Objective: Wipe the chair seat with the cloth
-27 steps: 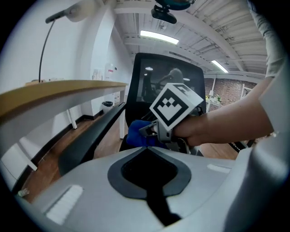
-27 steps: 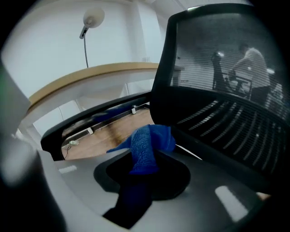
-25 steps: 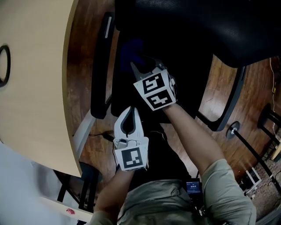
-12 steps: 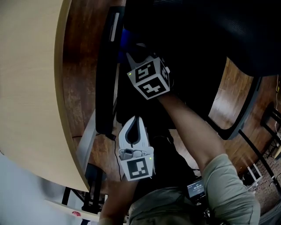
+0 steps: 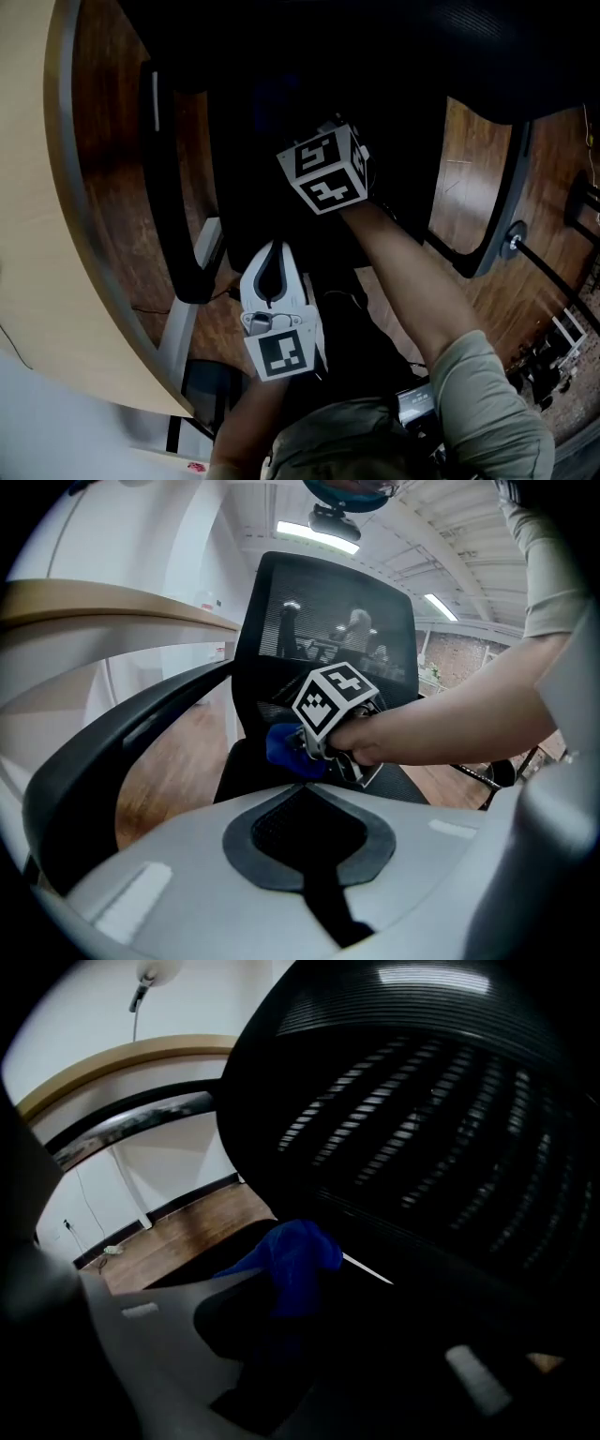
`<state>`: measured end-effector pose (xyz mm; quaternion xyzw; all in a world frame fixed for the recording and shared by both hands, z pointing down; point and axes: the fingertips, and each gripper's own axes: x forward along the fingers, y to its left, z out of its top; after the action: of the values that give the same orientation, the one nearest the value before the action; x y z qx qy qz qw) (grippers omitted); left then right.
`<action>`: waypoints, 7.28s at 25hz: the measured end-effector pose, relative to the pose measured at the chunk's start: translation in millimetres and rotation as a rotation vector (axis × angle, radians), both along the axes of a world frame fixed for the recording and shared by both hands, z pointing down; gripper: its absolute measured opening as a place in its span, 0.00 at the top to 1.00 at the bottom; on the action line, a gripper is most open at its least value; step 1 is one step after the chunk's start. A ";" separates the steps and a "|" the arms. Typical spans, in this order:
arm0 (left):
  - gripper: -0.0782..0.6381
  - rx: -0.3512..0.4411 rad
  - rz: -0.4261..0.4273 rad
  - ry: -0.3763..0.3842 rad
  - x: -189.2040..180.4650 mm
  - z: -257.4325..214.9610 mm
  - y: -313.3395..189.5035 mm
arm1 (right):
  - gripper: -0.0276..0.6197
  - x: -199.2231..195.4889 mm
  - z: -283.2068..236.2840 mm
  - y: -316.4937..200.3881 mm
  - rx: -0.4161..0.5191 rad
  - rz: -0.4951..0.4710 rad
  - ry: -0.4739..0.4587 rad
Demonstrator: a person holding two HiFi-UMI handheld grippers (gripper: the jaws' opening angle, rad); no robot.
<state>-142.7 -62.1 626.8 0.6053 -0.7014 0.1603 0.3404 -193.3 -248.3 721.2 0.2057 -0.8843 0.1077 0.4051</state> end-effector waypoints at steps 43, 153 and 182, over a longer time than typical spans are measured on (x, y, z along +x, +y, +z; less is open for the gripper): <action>0.88 0.047 0.126 -0.069 31.1 -22.6 -7.7 | 0.81 169.0 -41.3 -2.5 0.027 0.370 0.032; 0.88 0.046 0.306 -0.099 92.4 -18.3 57.2 | 0.81 228.9 -0.3 109.7 -0.028 0.381 0.099; 0.88 0.031 0.350 -0.114 111.7 -8.3 44.8 | 0.80 283.2 -15.6 114.1 0.012 0.535 0.125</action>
<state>-31.1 -17.3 618.5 0.7133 -0.6060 0.2401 0.2575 89.9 -134.2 705.6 0.4405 -0.7724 0.1929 0.4148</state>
